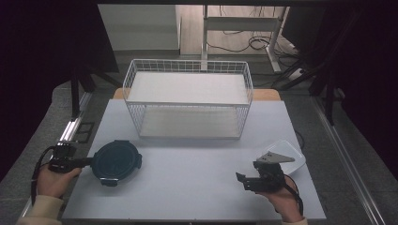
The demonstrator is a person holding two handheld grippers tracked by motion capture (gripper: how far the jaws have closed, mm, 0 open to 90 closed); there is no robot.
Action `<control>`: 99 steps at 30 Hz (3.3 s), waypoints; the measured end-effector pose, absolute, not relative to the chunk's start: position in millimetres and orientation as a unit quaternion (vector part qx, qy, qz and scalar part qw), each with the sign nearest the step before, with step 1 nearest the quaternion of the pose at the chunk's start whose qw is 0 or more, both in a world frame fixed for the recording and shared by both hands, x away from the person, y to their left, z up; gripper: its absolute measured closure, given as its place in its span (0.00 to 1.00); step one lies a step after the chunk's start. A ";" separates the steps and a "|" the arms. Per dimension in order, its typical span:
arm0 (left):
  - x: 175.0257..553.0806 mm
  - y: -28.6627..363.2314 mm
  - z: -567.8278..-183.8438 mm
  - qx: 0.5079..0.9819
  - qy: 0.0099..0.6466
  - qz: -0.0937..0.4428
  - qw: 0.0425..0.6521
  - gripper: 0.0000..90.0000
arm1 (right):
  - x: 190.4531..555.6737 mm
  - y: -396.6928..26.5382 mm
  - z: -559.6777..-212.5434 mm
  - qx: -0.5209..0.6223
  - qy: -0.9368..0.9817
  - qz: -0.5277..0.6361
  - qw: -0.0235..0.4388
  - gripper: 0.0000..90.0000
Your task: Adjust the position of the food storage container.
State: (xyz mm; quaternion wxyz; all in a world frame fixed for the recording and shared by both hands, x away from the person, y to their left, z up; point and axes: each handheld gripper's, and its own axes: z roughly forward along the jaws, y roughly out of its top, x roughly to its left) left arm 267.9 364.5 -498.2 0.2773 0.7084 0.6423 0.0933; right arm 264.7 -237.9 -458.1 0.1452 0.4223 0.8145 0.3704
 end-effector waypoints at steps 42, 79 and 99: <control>291.9 273.7 -498.3 0.757 0.573 0.053 0.309 1.00 | 264.4 -239.0 -456.9 0.422 0.813 0.372 0.148 0.22; 286.6 192.1 -501.9 0.804 0.499 0.006 0.322 1.00 | 264.1 -238.2 -456.7 0.421 0.814 0.372 0.148 0.22; 287.8 164.3 -499.2 0.822 0.473 0.002 0.318 1.00 | 264.2 -238.4 -456.8 0.421 0.814 0.372 0.148 0.22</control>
